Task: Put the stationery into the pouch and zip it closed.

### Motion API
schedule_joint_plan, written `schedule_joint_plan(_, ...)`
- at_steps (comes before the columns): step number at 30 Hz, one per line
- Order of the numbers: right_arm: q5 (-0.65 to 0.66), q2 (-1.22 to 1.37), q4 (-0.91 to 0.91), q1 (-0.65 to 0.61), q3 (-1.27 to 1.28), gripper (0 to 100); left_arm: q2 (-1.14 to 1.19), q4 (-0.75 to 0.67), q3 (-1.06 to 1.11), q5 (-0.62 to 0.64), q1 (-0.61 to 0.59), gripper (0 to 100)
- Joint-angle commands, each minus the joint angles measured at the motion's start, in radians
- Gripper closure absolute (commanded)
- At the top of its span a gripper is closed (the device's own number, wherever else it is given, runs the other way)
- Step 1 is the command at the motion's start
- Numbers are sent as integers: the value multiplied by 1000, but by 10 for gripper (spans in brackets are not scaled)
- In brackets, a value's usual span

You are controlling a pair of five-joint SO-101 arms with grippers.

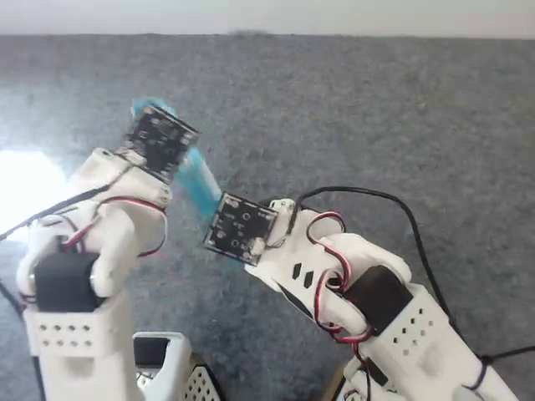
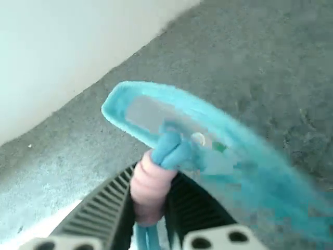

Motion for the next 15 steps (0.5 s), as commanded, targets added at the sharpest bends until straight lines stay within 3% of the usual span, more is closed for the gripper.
schedule_joint_plan(1,-14,-7,-1,-10,-5,990,-5,-72,13,15,2,990)
schedule_joint_plan(8,-178,-8,1,7,-101,970,-3,-72,47,17,2,990)
schedule_joint_plan(12,-353,1,-12,7,-146,847,-3,-71,64,17,46,990)
schedule_joint_plan(15,-411,-8,-42,5,-147,772,-3,-69,81,17,63,990)
